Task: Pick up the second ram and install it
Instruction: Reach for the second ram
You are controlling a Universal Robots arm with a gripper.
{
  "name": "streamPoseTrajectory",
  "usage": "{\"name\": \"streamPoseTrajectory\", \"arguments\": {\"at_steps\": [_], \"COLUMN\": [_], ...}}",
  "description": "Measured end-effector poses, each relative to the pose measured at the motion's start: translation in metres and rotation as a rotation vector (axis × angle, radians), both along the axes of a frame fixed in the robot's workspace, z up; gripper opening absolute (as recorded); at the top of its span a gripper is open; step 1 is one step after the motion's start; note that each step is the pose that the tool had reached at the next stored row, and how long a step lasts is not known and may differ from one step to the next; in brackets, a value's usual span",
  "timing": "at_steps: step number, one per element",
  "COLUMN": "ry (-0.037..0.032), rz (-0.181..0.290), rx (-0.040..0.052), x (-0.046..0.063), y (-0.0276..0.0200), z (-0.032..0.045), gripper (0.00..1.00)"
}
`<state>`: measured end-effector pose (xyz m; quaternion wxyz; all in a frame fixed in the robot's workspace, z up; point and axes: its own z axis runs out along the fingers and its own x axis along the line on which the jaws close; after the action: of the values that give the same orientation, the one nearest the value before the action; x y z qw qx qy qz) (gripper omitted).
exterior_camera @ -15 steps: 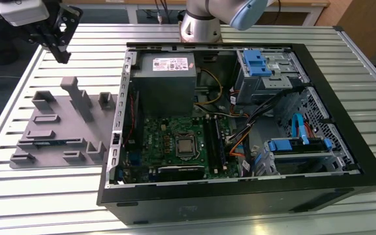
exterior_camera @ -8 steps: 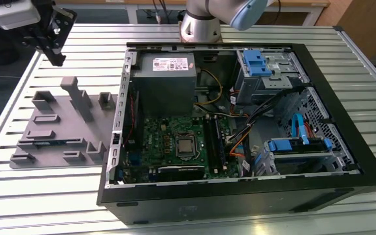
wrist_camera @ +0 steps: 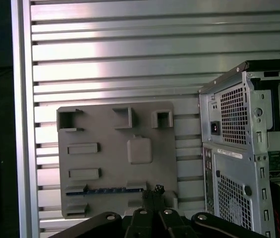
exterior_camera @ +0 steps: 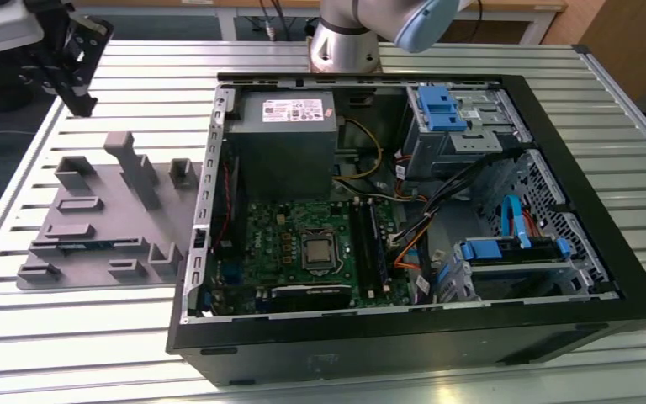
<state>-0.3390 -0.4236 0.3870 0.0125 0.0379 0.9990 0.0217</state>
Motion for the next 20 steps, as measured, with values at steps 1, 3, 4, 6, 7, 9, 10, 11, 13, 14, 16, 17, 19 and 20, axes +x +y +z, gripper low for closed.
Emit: {"name": "streamPoseTrajectory", "arguments": {"at_steps": [1,3,4,6,7,9,10,11,13,14,16,17,19,20], "ry": [0.0000,0.0001,-0.0001,0.0001,0.0001,0.0000,-0.0001,-0.0001,0.0001,0.0000,0.0000,-0.0001,0.0000,0.0000], "rz": [0.000,0.000,0.000,0.000,0.000,0.000,0.000,0.000,0.000,0.000,0.000,0.000,0.000,0.000], "rx": [0.0000,0.0000,0.0001,0.0000,0.0000,0.0001,0.0000,0.0001,-0.0001,0.0000,0.0000,0.0000,0.0000,0.0000], "x": [-0.002,-0.006,-0.009,-0.012,-0.014,-0.017,-0.019,-0.020,-0.024,-0.026,-0.030,-0.031,-0.032,-0.032], "y": [-0.0004,-0.0013,-0.0018,-0.0033,-0.0044,-0.0069,-0.0081,-0.0092,-0.0108,-0.0113,-0.0118,-0.0118,-0.0119,-0.0118], "z": [0.0000,0.0000,-0.0001,0.0000,0.0000,-0.0001,-0.0002,-0.0002,-0.0002,-0.0002,-0.0003,-0.0003,-0.0002,-0.0002], "gripper": [0.11,0.11,0.11,0.11,0.11,0.11,0.11,0.11,0.11,0.11,0.11,0.11,0.11,0.11]}}
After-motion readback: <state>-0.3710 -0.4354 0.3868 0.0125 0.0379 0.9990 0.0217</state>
